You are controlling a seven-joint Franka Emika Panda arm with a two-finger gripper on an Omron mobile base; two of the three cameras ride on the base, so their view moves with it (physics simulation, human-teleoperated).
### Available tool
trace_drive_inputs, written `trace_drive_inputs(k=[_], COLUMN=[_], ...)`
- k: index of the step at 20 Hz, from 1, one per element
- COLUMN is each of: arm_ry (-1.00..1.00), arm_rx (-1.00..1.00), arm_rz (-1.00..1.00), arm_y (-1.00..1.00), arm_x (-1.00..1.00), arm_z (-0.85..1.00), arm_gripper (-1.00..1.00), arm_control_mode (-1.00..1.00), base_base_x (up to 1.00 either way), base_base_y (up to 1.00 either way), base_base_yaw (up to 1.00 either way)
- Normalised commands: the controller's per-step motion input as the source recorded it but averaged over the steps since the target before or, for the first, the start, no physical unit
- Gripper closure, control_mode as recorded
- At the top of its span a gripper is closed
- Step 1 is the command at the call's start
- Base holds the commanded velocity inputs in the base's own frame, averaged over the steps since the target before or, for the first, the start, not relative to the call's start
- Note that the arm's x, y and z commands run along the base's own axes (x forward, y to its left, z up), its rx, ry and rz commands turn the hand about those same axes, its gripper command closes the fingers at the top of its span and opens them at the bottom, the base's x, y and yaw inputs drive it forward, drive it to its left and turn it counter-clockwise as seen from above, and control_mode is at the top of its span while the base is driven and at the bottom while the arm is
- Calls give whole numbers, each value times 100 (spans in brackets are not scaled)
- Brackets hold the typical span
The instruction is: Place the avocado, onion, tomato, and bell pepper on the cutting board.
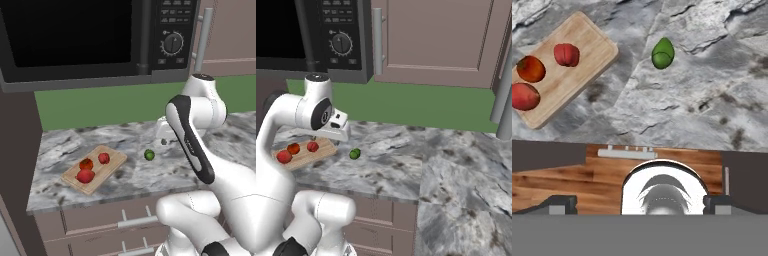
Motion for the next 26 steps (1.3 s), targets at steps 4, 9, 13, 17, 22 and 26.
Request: trace_drive_inputs(k=[4, 9, 13, 17, 22, 26], arm_ry=[0, 0, 0, 0, 0, 0], arm_rx=[0, -1, -3, -5, -3, 0], arm_rz=[0, 0, 0, 0, 0, 0], arm_y=[0, 0, 0, 0, 0, 0], arm_x=[31, 38, 37, 30, 25, 18], arm_z=[0, -9, -16, -21, -20, -24], arm_gripper=[-100, -100, -100, -100, -100, -100], arm_control_mode=[-100, -100, -100, -100, -100, -100], base_base_x=[0, 0, 0, 0, 0, 0], base_base_y=[0, 0, 0, 0, 0, 0], base_base_yaw=[0, 0, 0, 0, 0, 0])
